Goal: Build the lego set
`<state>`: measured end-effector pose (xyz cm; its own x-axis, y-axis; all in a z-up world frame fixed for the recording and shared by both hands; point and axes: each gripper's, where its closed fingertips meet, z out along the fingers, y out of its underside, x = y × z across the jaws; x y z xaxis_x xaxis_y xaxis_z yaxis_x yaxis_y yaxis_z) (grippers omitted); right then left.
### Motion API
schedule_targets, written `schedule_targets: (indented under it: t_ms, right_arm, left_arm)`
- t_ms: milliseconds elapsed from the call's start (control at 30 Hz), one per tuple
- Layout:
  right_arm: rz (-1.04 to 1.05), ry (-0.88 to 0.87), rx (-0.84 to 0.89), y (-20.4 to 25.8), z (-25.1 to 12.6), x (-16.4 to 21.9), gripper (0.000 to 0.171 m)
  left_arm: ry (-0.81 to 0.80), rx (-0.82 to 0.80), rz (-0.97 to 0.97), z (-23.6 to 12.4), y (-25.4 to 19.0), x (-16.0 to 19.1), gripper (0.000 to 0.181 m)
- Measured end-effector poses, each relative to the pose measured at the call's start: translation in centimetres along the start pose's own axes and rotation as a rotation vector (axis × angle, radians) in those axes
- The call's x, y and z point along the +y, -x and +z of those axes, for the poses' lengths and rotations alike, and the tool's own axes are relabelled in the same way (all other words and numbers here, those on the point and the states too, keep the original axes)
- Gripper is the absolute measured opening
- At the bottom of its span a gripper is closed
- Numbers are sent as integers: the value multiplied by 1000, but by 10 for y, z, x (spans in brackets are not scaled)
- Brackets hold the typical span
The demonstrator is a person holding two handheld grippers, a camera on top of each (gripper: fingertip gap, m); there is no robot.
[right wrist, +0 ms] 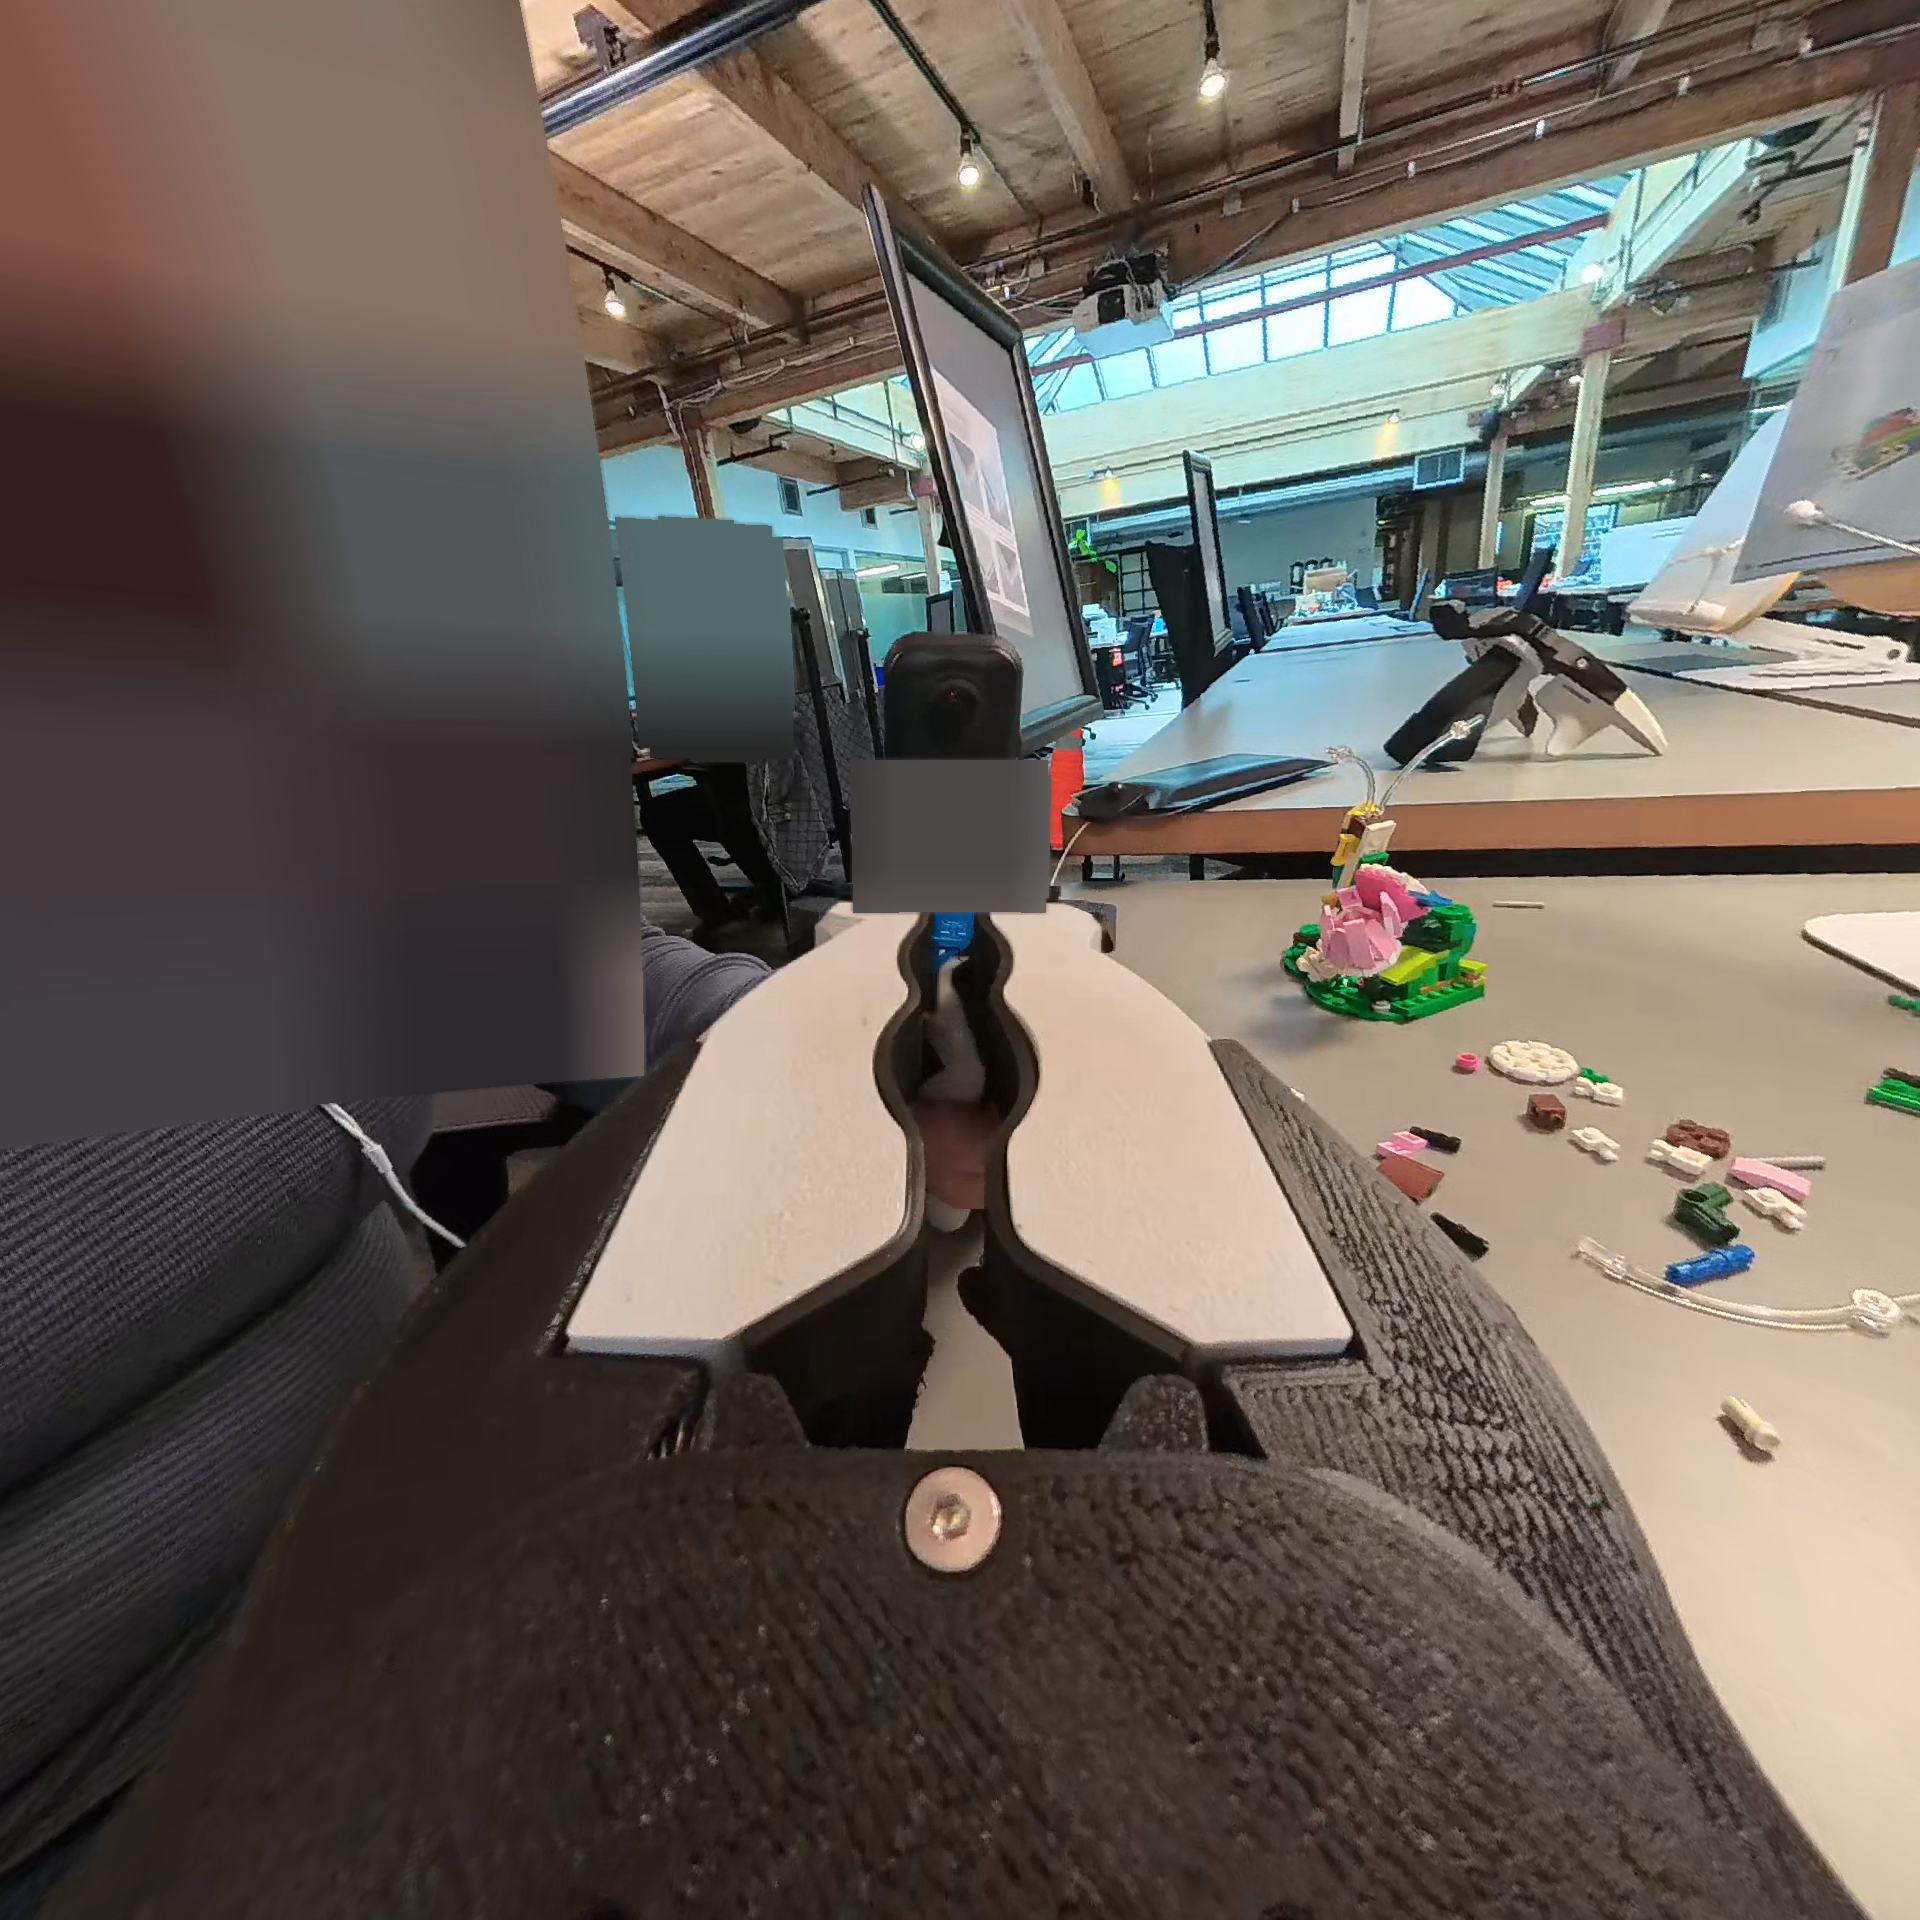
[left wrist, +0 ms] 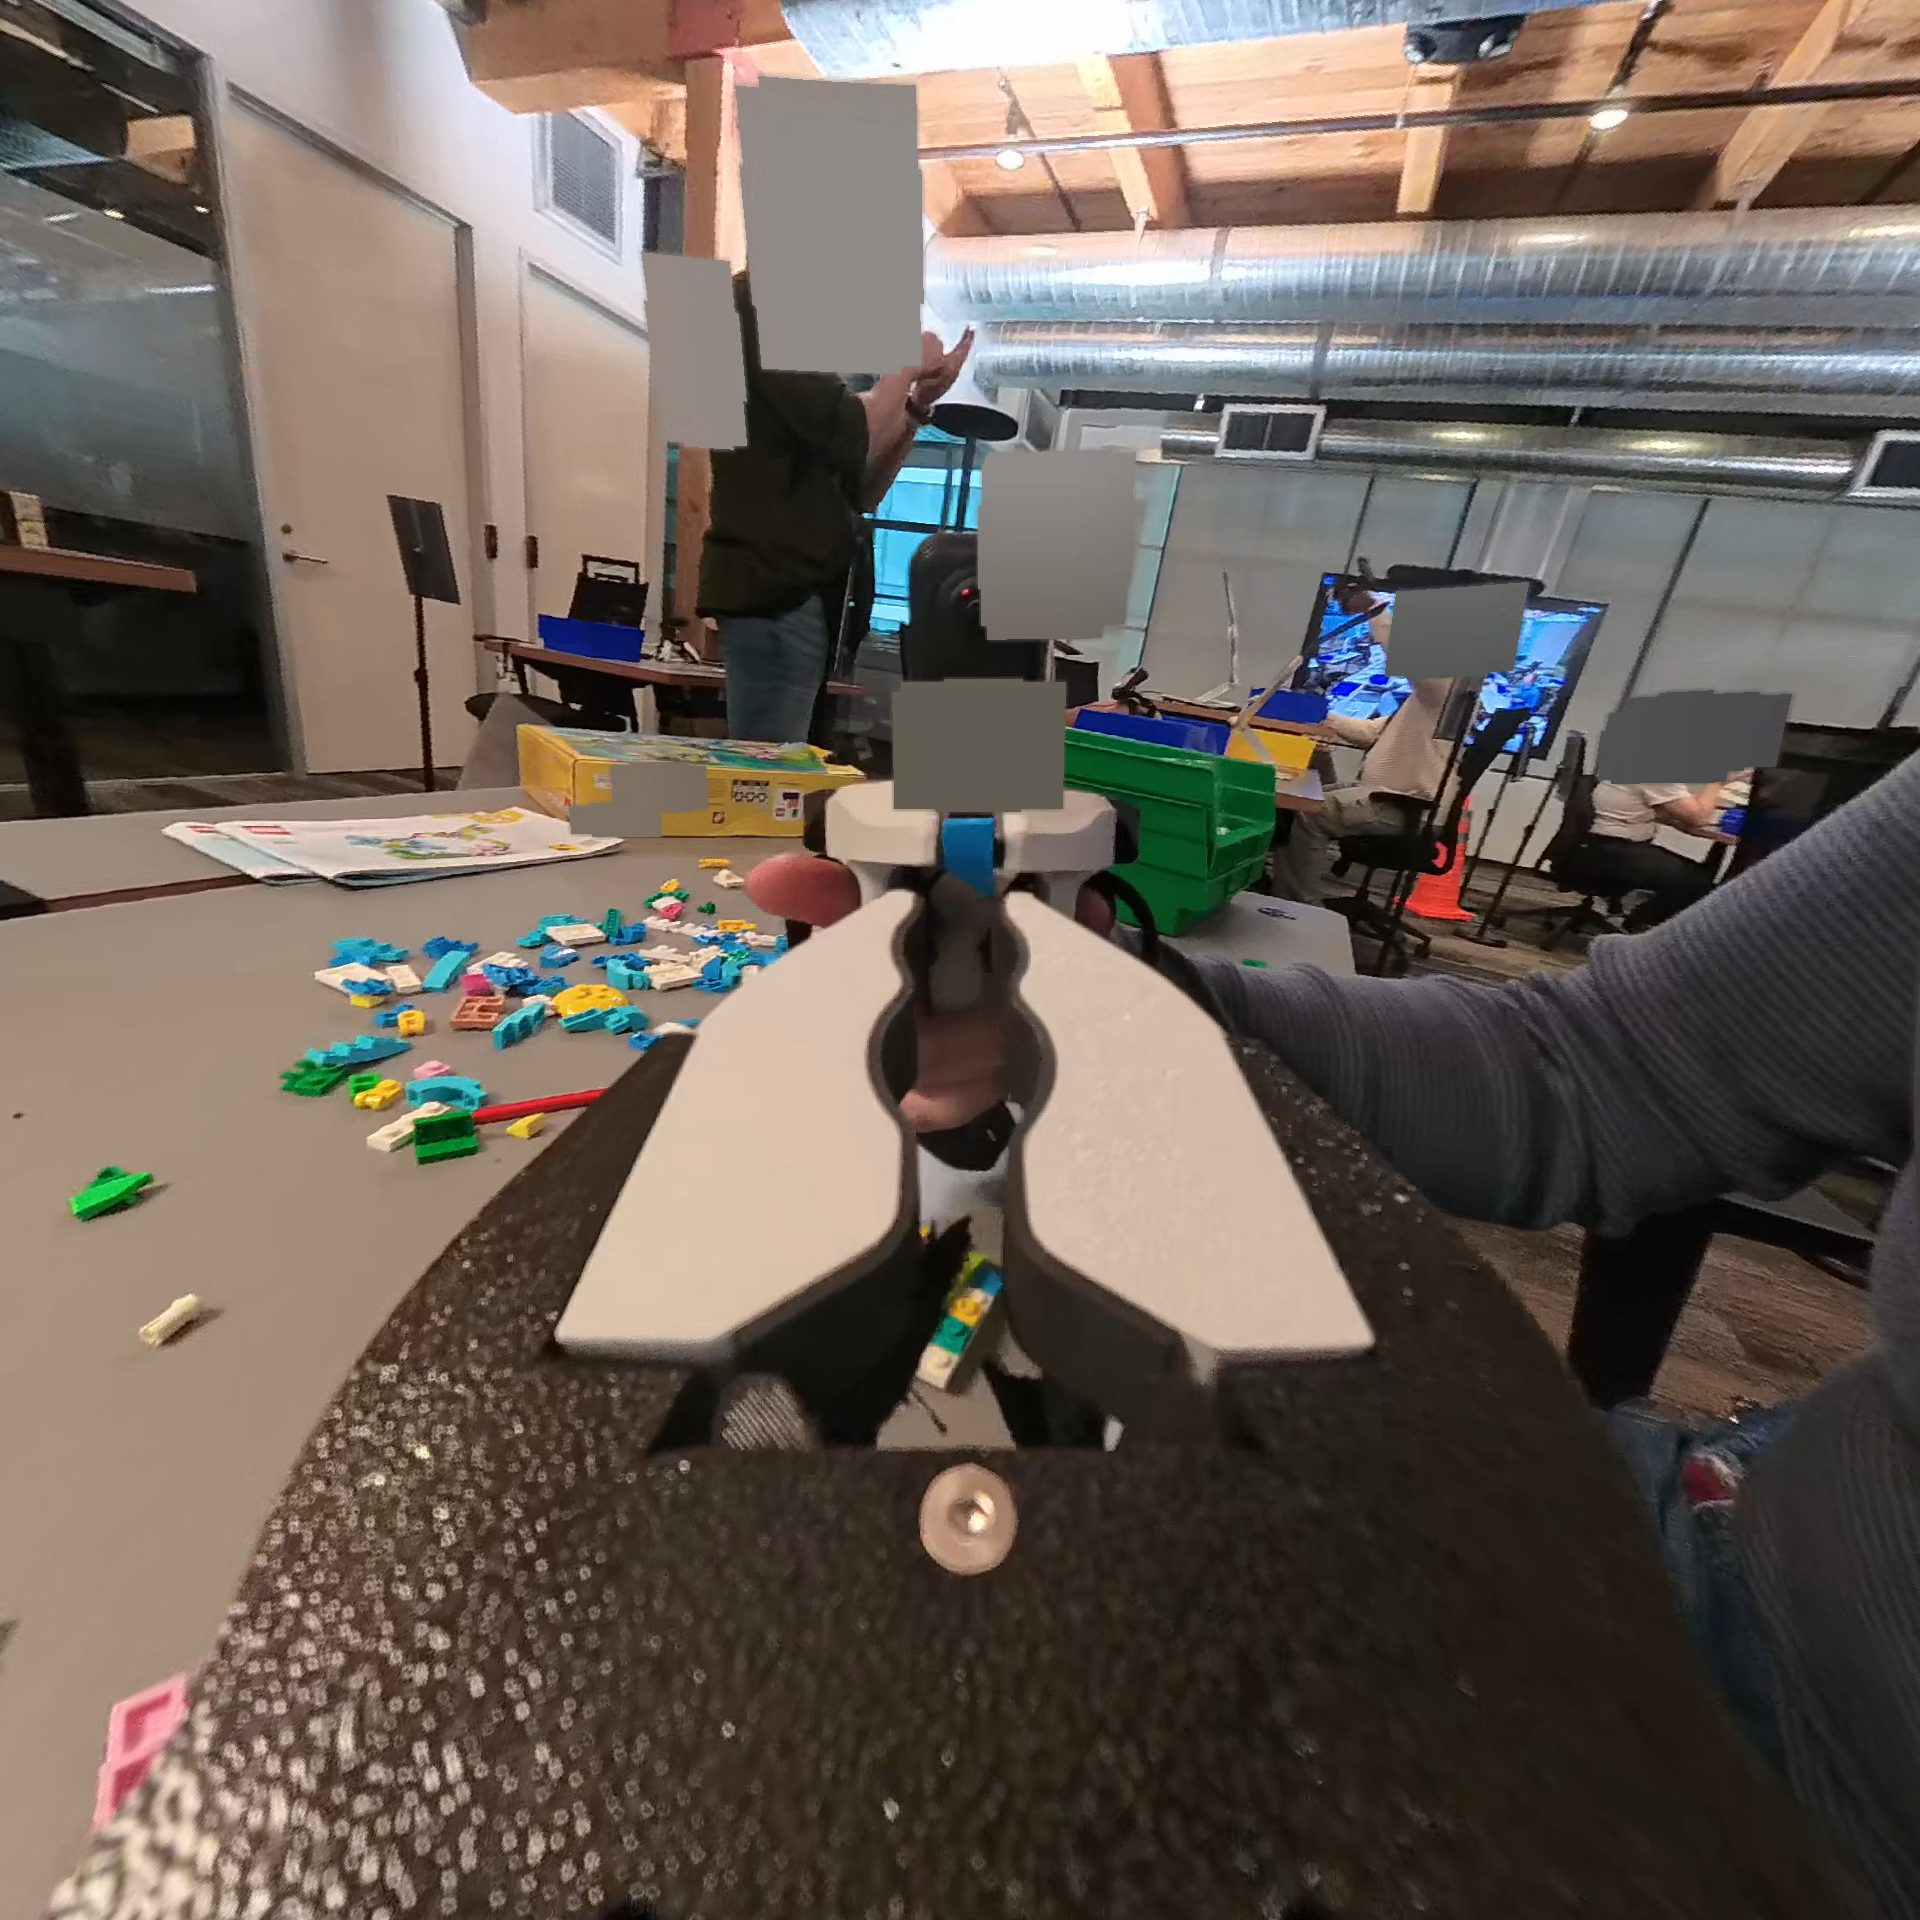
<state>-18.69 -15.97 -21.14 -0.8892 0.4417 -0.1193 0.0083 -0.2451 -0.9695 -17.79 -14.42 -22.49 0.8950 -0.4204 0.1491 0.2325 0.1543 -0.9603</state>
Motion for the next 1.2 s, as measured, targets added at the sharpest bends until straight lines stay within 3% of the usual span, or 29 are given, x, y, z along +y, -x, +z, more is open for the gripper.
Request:
schedule_targets:
  t_ms: [467, 633, 867, 1000, 1200]
  right_arm:
    - [-62, 75, 1, 3, -3, 7, 5]
    - [-131, 172, 57, -2, -13, 14, 0]
    - [-200, 328, 189, -20, -28, 28, 0]
    - [-215, 379, 236, -27, -32, 35, 0]
    - [-221, 449, 275, -34, -35, 48, 2]
  left_arm:
    - [83, 45, 49, -3, -4, 5, 2]
    - [204, -15, 166, -9, 7, 13, 1]
    - [570, -117, 372, -25, 28, 47, 1]
    - [694, -181, 383, -36, 42, 58, 1]
    - [750, -272, 317, -47, 60, 64, 1]
